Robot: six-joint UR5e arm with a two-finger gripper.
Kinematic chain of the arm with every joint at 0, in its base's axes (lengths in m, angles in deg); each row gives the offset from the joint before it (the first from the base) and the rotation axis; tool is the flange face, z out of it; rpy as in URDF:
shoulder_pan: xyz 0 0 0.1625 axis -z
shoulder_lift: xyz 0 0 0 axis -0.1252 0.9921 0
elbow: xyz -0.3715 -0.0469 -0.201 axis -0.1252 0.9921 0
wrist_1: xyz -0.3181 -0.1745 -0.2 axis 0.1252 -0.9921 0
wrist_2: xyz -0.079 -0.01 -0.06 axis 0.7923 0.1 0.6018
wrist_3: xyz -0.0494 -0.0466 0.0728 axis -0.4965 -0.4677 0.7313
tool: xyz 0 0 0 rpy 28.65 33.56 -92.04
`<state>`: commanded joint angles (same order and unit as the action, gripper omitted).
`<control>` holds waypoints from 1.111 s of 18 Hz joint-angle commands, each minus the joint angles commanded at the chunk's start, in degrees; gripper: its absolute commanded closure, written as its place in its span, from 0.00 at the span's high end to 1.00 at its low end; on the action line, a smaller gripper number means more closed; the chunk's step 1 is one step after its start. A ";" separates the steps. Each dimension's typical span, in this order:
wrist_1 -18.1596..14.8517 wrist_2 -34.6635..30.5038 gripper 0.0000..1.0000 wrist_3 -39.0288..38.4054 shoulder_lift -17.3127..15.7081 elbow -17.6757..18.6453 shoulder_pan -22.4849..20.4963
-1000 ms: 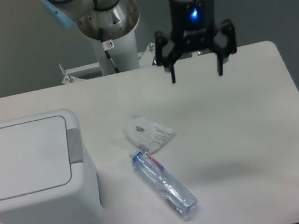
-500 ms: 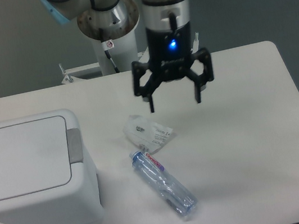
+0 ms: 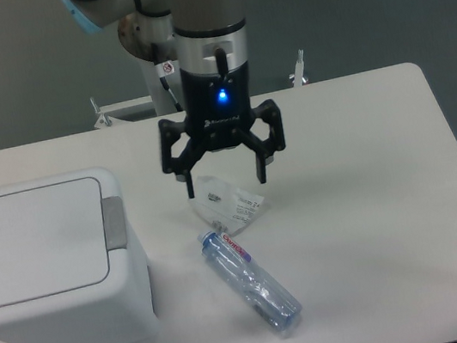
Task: Open the trash can
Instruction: 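Lower the gripper onto the lid's grey handle edge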
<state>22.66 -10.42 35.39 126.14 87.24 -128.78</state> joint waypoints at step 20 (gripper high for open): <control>0.00 -0.09 1.00 -1.06 1.76 0.53 4.31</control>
<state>22.66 -10.51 34.33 127.90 87.76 -124.47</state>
